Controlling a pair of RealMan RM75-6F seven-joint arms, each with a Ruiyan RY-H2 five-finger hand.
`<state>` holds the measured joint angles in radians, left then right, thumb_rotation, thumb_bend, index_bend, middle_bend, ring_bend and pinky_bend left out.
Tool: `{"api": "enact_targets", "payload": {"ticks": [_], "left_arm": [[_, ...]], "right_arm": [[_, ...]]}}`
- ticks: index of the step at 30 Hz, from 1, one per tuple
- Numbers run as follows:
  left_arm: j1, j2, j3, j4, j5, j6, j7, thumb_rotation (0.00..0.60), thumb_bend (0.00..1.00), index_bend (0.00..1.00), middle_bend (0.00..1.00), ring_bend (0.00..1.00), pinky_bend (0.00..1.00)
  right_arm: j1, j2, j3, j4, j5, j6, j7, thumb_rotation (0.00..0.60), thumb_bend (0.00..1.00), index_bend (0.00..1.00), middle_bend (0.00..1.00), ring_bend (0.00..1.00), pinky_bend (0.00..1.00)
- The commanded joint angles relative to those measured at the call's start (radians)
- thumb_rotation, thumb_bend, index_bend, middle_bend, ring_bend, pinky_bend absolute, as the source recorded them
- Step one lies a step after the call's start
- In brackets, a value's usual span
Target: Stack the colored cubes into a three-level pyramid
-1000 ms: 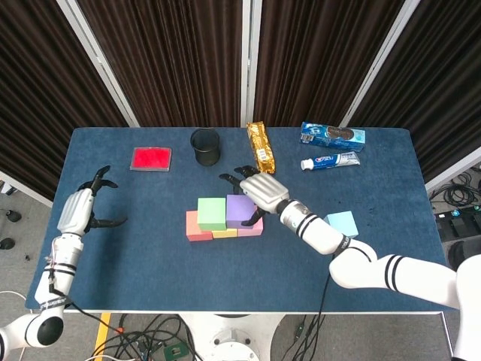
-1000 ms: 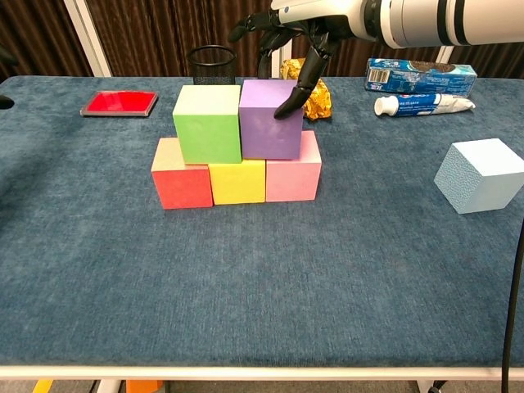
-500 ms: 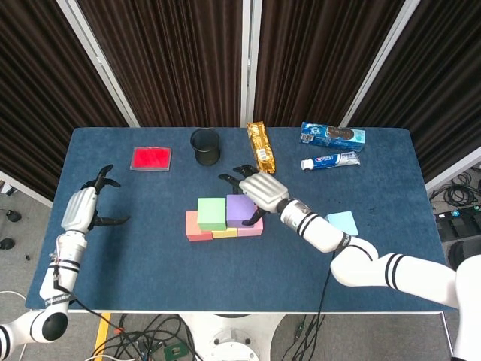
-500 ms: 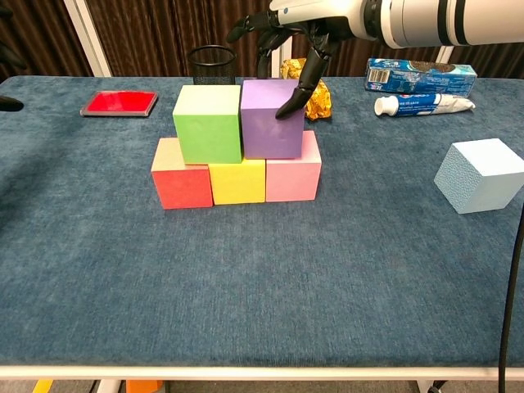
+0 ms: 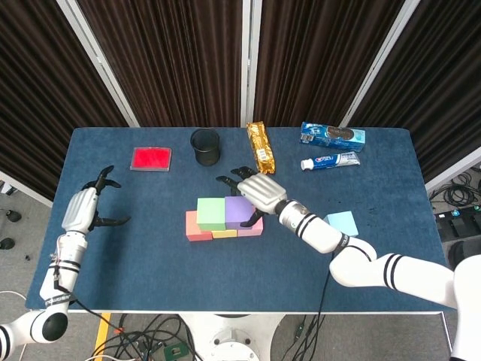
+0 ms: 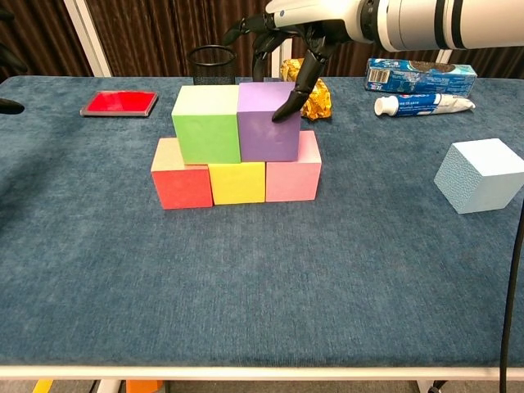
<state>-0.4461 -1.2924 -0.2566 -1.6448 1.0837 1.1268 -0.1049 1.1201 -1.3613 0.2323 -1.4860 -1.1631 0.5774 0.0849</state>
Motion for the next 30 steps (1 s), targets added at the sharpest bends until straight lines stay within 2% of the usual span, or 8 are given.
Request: {"api": "enact_targets", "payload": {"ticks": [1,9,24,30], "left_arm": [[0.0,-0.001,0.0,0.002,0.0,-0.001,-0.001,0.6,0.09,0.03,0.29,0.17,0.16],[0.001,-0.005,0.002,0.008,0.001,-0.003,-0.004,0.6,0.09,0.03,0.29,0.17,0.16],[0.003,-0.005,0.001,0.005,0.006,0.004,-0.004,0.6,0.09,0.03,0.29,0.17,0.16],[0.008,-0.003,0.005,0.001,0.007,0.007,-0.002,0.6,0.09,0.03,0.29,0.17,0.16]], "right_arm": [[0.0,-0.002,0.0,0.003,-0.002,-0.002,0.004,0.6,0.06,0.0,0.39,0.0,0.0],[-0.002,-0.002,-0.002,0.009,-0.011,-0.005,0.009,0.6,0.06,0.0,0.37,0.0,0.0],[-0.011,0.016,0.001,-0.007,-0.043,-0.008,0.043,0.6,0.0,0.0,0.15,0.0,0.0],[-0.048,0.089,-0.005,-0.078,-0.054,0.025,0.04,0.6,0.0,0.0,0.08,0.0,0.0]]}}
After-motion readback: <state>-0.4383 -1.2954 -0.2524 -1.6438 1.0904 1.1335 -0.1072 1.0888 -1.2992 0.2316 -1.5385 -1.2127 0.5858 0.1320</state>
